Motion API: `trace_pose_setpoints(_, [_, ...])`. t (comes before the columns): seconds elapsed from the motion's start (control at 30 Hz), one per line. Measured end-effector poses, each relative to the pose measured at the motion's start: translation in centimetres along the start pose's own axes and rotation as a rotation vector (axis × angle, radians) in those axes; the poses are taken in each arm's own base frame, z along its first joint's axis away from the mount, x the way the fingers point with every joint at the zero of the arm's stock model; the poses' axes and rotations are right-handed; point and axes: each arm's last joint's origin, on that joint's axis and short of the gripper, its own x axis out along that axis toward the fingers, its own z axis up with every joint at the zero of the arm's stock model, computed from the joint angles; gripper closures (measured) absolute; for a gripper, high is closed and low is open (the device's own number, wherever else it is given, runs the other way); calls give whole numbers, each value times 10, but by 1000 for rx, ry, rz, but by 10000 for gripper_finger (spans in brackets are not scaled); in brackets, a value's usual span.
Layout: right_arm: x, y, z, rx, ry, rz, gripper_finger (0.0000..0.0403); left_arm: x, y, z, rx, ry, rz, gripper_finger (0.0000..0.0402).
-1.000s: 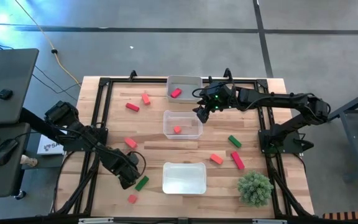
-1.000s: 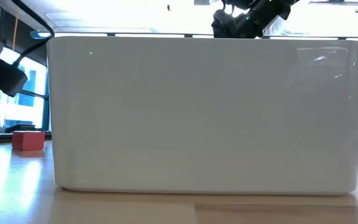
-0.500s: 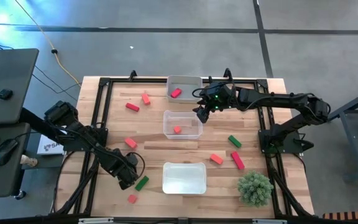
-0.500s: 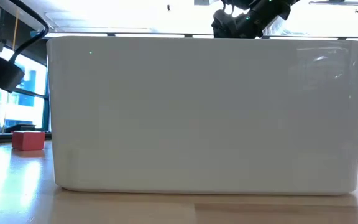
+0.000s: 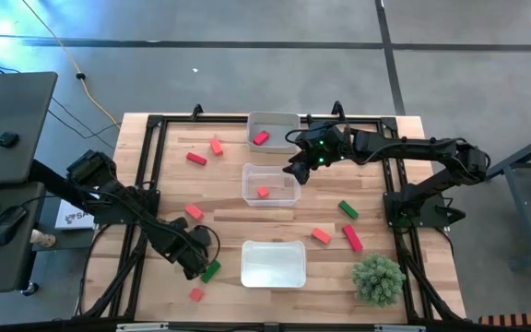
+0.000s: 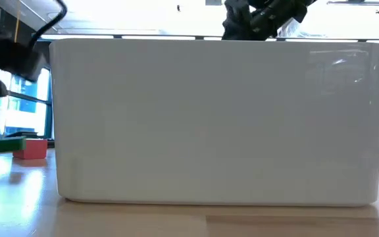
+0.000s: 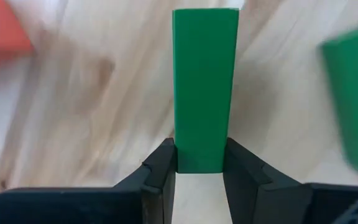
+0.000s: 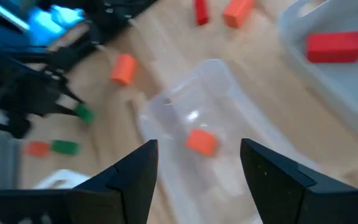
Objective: Sort & place blocks by color
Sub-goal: Put the center left green block into the white bin
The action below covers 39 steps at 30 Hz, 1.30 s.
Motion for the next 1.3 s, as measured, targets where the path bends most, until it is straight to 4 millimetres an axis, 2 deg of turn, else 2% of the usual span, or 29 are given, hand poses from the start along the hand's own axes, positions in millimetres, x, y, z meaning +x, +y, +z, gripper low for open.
trace_pose_setpoints(0.17, [2,15,-1,22,-12,95,187,-10,-6,13,23,-67,-18,323])
trace_pose_setpoints(0.47, [4,52,-7,108,-67,233,187,-24,-6,40,69,-180,-10,322])
trace_pose_setpoints(0.8, [4,86,-28,285,-103,184,187,-49,-13,66,185,-281,-34,321])
trace_pose_setpoints(1.3, [-2,123,-58,486,-164,142,187,-82,-21,86,353,-401,-13,321])
